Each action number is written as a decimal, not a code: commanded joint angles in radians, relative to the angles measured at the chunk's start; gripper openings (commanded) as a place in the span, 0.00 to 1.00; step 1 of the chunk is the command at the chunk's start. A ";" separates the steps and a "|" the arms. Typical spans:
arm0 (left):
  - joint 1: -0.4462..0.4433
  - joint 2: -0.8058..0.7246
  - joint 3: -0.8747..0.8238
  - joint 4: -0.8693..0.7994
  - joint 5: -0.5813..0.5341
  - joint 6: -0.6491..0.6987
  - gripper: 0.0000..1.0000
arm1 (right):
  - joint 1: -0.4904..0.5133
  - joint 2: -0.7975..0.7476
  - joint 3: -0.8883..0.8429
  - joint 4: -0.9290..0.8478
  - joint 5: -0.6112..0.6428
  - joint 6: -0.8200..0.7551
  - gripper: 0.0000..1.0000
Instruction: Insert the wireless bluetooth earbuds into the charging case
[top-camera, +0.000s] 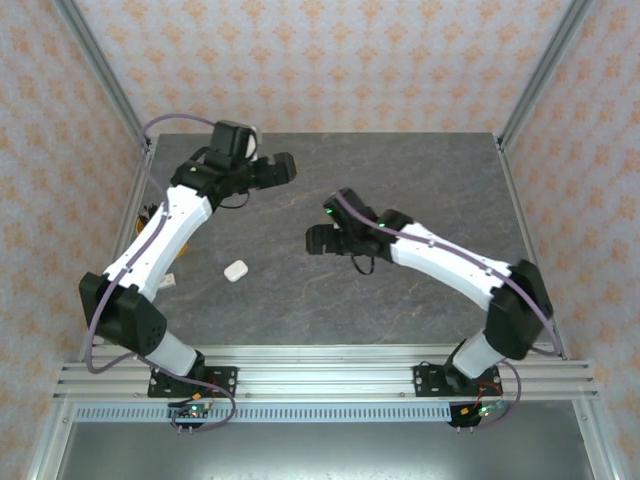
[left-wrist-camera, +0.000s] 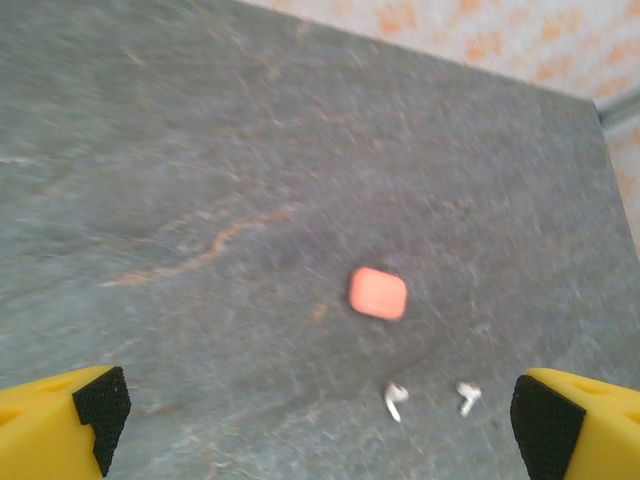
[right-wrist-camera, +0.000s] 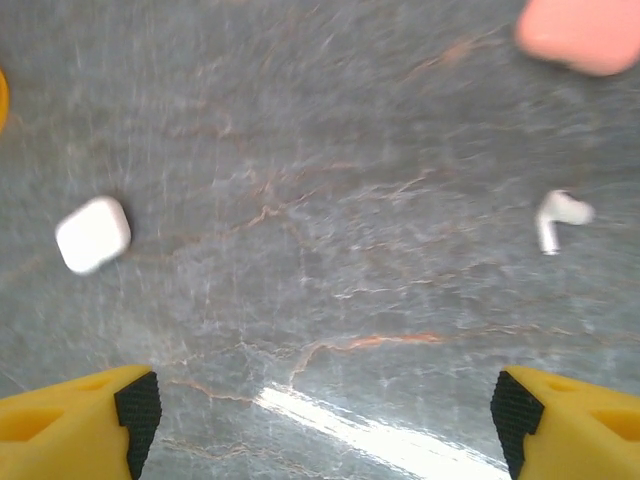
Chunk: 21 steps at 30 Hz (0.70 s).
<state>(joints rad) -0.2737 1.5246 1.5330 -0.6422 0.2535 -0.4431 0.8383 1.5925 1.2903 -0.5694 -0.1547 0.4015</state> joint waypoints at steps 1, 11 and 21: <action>0.087 -0.058 -0.017 -0.010 -0.070 0.009 1.00 | 0.078 0.114 0.121 0.015 0.076 -0.092 0.88; 0.319 -0.139 -0.007 -0.040 -0.054 -0.037 1.00 | 0.218 0.567 0.586 -0.141 0.156 -0.213 0.88; 0.429 -0.142 0.029 -0.076 -0.035 -0.059 1.00 | 0.252 0.871 0.997 -0.285 0.153 -0.271 0.88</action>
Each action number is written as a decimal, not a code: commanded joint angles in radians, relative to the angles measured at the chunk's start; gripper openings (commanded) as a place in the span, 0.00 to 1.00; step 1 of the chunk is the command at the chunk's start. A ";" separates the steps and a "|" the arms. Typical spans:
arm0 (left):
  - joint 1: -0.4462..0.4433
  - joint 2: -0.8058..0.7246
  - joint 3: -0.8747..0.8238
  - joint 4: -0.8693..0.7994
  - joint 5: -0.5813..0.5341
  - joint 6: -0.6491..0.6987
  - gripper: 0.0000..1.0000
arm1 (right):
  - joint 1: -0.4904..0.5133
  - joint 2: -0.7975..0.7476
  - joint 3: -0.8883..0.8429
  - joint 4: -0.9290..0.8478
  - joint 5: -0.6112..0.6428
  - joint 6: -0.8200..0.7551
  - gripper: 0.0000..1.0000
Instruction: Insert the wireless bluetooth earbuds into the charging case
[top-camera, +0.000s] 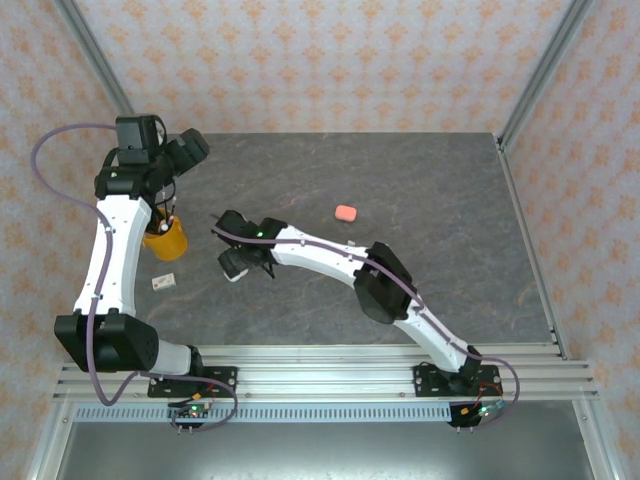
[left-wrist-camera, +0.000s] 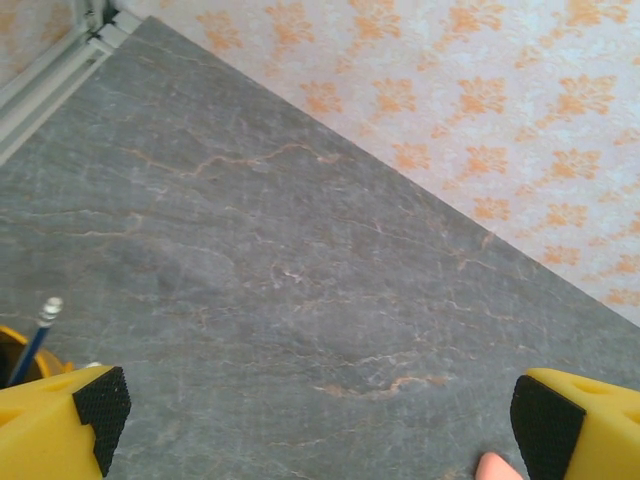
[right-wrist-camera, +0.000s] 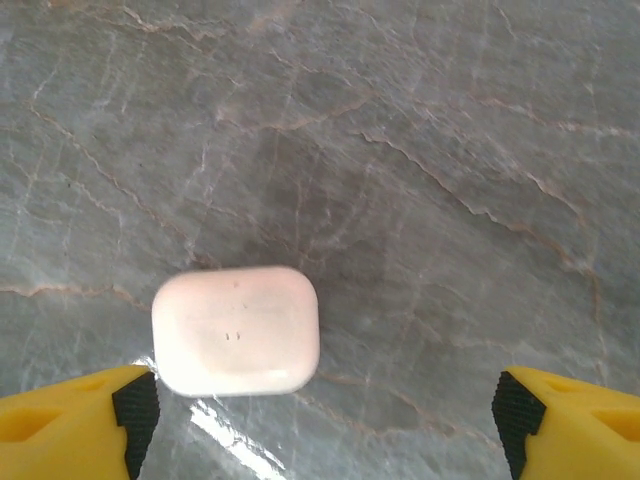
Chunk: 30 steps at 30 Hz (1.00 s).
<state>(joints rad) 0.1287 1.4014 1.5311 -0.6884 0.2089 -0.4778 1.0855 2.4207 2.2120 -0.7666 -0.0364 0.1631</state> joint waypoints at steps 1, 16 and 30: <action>0.036 -0.019 0.029 -0.028 0.017 -0.029 1.00 | 0.005 0.062 0.097 -0.092 0.031 -0.033 0.88; 0.066 -0.022 0.023 -0.028 0.056 -0.023 1.00 | 0.030 0.214 0.228 -0.082 -0.011 -0.024 0.88; 0.065 -0.034 -0.006 -0.013 0.078 -0.028 1.00 | 0.040 0.233 0.222 -0.103 0.010 0.014 0.79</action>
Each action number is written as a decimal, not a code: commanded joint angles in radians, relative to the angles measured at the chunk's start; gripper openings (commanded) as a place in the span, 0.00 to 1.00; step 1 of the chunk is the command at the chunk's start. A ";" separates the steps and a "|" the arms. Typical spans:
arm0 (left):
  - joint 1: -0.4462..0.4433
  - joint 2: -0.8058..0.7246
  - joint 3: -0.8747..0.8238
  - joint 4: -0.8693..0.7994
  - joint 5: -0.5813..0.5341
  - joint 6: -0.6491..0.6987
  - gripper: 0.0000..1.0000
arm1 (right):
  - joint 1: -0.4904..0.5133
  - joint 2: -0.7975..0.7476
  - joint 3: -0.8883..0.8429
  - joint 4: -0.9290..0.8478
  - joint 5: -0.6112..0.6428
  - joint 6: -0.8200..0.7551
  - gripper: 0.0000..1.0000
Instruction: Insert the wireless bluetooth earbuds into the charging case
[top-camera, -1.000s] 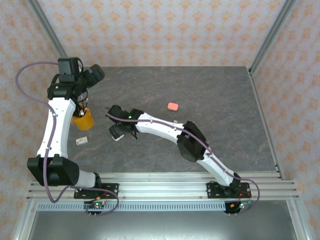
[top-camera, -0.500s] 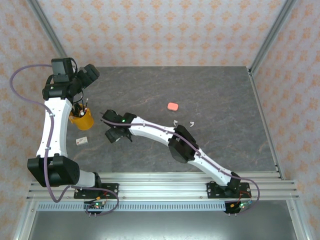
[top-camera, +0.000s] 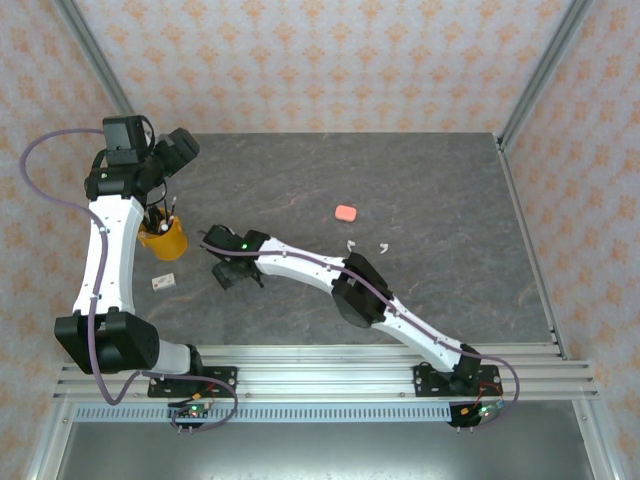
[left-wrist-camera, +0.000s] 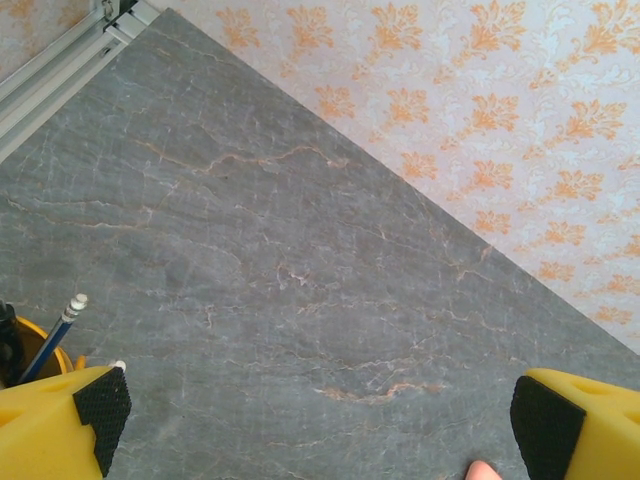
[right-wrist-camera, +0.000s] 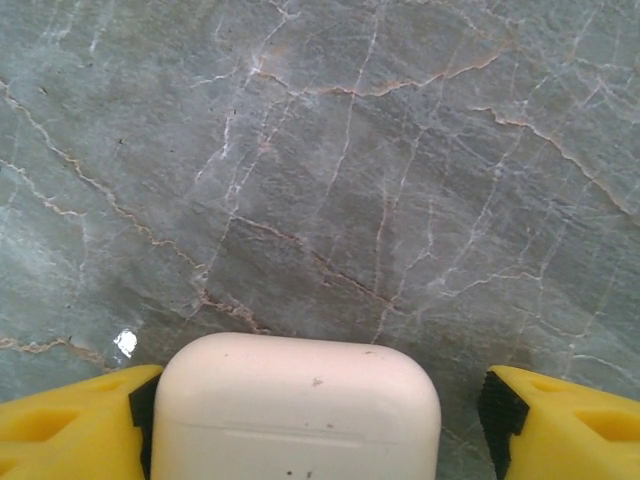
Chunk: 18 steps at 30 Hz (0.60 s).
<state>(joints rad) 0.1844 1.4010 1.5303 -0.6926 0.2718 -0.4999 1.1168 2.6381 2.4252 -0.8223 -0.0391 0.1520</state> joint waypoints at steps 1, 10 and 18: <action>0.010 -0.035 -0.010 -0.007 0.017 -0.003 1.00 | 0.009 0.011 0.009 -0.053 0.017 0.034 0.77; 0.010 -0.054 -0.063 0.022 0.057 -0.010 1.00 | 0.008 -0.155 -0.166 -0.018 0.146 0.147 0.58; 0.004 -0.081 -0.117 0.085 0.117 -0.057 1.00 | -0.004 -0.343 -0.425 0.042 0.241 0.234 0.54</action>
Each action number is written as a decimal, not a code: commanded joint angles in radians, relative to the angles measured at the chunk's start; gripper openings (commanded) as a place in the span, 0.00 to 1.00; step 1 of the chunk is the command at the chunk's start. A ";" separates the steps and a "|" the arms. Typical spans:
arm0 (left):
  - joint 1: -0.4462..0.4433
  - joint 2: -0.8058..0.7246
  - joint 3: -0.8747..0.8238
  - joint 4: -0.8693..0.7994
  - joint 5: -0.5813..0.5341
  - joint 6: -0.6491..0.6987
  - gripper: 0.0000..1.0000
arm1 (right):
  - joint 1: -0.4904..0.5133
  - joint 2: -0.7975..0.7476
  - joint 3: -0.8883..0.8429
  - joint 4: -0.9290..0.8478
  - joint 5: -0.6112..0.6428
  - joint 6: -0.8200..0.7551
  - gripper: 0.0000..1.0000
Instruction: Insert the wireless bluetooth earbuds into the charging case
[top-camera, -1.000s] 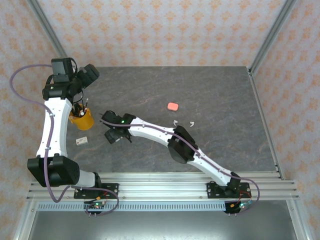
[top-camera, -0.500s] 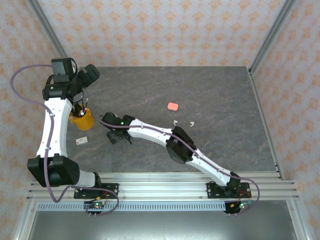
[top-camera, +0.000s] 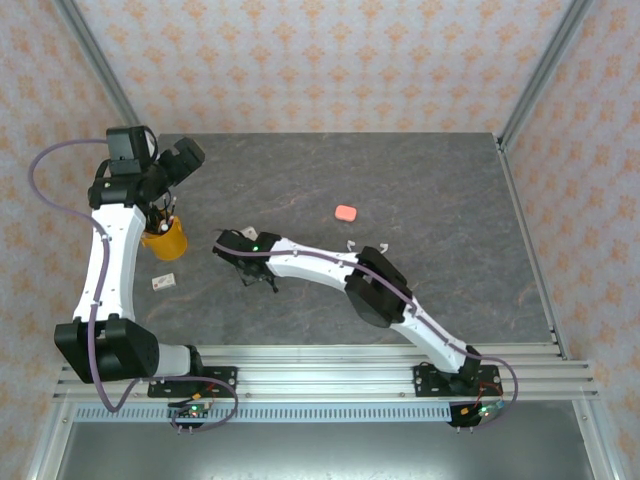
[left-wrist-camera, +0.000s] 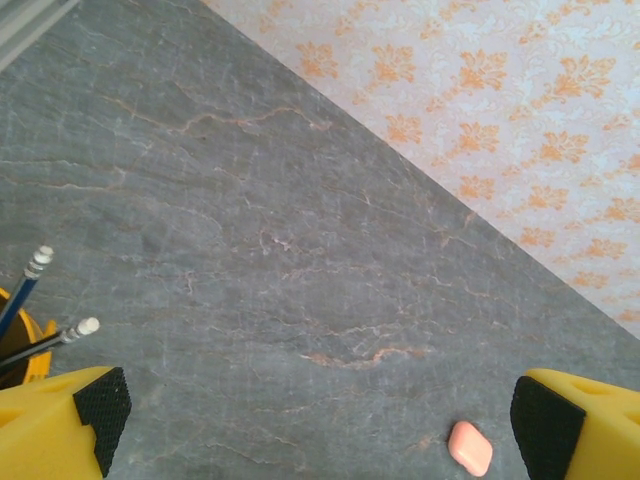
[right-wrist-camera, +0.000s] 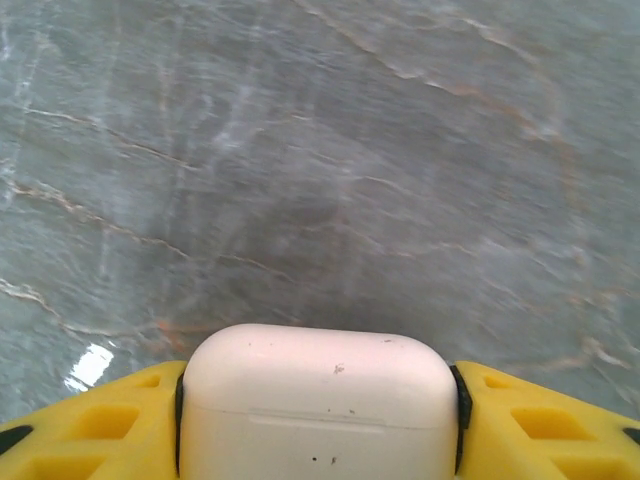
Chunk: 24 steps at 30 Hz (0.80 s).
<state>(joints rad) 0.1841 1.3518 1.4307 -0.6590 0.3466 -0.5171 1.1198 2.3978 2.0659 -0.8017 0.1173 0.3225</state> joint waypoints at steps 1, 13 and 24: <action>0.000 -0.034 -0.021 0.058 0.048 -0.047 1.00 | -0.014 -0.124 -0.102 0.030 0.086 0.080 0.54; -0.225 -0.039 -0.067 0.111 -0.010 -0.093 1.00 | -0.115 -0.442 -0.612 0.149 0.105 0.345 0.54; -0.424 0.004 -0.170 0.210 -0.071 -0.175 1.00 | -0.126 -0.566 -0.826 0.134 0.112 0.574 0.53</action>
<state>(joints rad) -0.2169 1.3392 1.2858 -0.5072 0.3210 -0.6544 0.9920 1.8812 1.2694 -0.6689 0.1879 0.7952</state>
